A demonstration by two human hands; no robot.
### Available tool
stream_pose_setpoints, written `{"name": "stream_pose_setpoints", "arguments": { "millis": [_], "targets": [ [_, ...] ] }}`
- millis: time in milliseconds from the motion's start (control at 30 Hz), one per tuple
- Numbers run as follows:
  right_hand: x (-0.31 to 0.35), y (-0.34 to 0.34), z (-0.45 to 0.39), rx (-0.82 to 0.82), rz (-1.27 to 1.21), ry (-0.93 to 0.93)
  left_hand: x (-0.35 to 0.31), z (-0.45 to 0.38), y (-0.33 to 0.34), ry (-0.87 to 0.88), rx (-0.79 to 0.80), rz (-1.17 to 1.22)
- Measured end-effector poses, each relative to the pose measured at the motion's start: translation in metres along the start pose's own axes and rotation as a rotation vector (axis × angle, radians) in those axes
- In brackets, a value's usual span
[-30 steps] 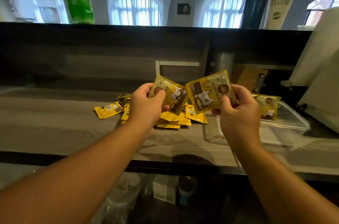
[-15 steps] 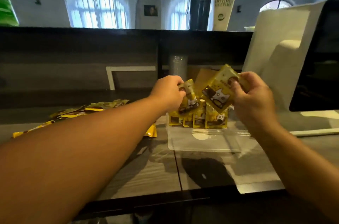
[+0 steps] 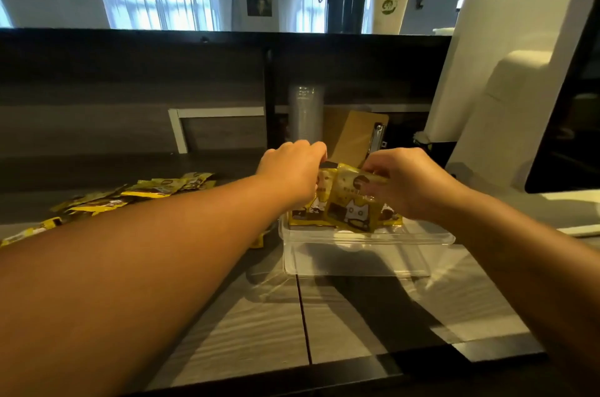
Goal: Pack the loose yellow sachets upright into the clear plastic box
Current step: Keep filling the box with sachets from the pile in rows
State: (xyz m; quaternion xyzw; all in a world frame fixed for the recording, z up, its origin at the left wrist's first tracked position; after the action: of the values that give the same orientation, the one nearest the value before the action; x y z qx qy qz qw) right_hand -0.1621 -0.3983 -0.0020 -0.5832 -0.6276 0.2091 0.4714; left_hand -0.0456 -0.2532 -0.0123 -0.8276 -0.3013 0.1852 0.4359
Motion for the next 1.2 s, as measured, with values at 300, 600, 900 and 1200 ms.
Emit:
{"name": "stream_pose_setpoints", "arguments": {
  "millis": [300,600,900,1200],
  "targets": [
    [0.009,0.021,-0.027,-0.056,0.375,-0.159,0.010,-0.006,0.003,-0.072,0.303,0.192],
    [0.015,0.030,-0.025,-0.099,0.402,-0.154,0.003,-0.006,0.010,-0.114,0.228,0.121],
    [0.087,0.027,-0.016,-0.168,0.251,-0.205,0.053,0.036,-0.037,-0.289,-0.027,0.263],
    [0.205,0.095,0.028,-0.074,0.021,-0.332,0.142,0.157,-0.084,-0.470,-0.116,0.127]
  ]
}}
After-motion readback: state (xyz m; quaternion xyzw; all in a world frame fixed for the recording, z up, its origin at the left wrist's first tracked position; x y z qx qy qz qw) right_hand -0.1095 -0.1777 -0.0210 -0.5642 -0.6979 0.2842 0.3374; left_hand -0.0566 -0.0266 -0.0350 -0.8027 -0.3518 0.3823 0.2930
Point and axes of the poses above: each hand's wrist, its own z-axis away from the middle knuckle, its own y-axis out of the palm, x = y × z, the point moved 1 cm from there along -z, towards the middle knuckle, and after that the axes turned 11 degrees about -x, right-handed, at the moved point
